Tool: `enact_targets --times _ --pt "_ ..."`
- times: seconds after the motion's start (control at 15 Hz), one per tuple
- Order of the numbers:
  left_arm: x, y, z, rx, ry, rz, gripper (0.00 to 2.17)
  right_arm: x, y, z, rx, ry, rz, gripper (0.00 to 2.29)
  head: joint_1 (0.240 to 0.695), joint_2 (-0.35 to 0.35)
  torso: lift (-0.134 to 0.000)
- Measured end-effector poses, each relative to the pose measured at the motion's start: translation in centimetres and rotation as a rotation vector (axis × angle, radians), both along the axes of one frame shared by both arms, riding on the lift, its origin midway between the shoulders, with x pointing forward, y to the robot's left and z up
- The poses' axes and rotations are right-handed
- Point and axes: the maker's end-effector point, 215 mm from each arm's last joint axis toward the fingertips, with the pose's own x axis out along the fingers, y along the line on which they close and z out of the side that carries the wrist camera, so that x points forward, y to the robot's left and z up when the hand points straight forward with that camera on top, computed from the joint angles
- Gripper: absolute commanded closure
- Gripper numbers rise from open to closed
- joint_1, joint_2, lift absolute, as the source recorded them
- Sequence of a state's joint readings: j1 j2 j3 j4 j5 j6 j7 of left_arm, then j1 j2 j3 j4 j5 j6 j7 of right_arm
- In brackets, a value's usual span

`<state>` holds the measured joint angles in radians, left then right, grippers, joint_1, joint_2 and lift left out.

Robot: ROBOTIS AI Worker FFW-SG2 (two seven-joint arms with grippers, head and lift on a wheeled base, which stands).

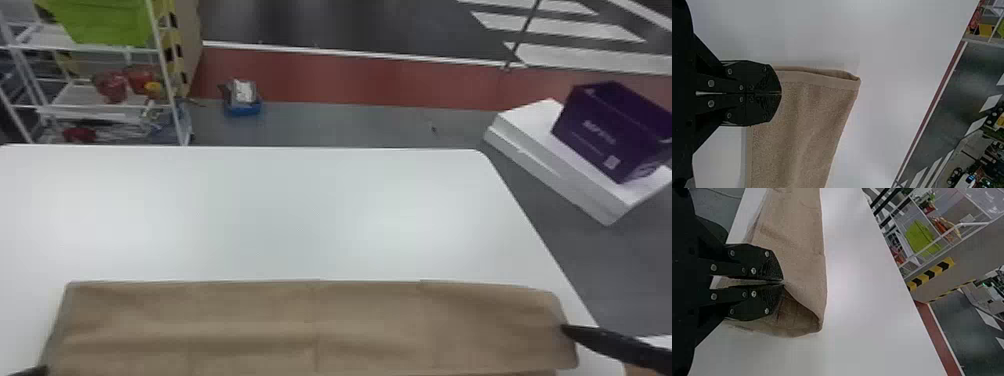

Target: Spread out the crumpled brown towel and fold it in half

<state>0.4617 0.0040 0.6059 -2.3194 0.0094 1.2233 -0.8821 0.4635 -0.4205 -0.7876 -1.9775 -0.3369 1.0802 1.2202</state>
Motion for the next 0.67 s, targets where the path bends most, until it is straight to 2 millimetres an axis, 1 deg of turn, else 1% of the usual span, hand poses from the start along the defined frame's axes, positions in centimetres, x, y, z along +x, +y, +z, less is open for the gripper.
enact_targets --times 0.2,0.4,0.47,0.53,0.6,0.67 --pt "0.0 -0.2 -0.1 -0.001 0.0 -0.001 2.05 -0.6 -1.2 0.4 0.025 -0.005 -0.021 1.05 0.695 -0.187 -0.123" --pt "0.1 -0.4 -0.1 -0.003 0.001 -0.005 2.05 -0.8 -2.7 0.1 0.028 0.008 -0.042 1.05 0.695 -0.226 -0.123" --pt "0.1 -0.5 -0.1 -0.003 0.001 -0.007 2.05 -0.9 -3.3 -0.5 0.012 0.022 -0.051 1.05 0.695 -0.236 -0.123" --pt "0.1 -0.6 -0.1 -0.003 0.001 -0.009 2.05 -1.1 -4.3 -1.7 -0.027 0.05 -0.064 1.05 0.695 -0.252 -0.123" --pt "0.2 -0.6 -0.1 -0.004 0.0 -0.011 2.05 -1.2 -5.2 -3.4 -0.085 0.082 -0.071 1.02 0.695 -0.269 -0.123" --pt "0.2 -0.6 -0.1 -0.004 0.0 -0.013 2.05 -1.2 -5.7 -5.0 -0.142 0.111 -0.067 0.75 0.695 -0.283 -0.123"
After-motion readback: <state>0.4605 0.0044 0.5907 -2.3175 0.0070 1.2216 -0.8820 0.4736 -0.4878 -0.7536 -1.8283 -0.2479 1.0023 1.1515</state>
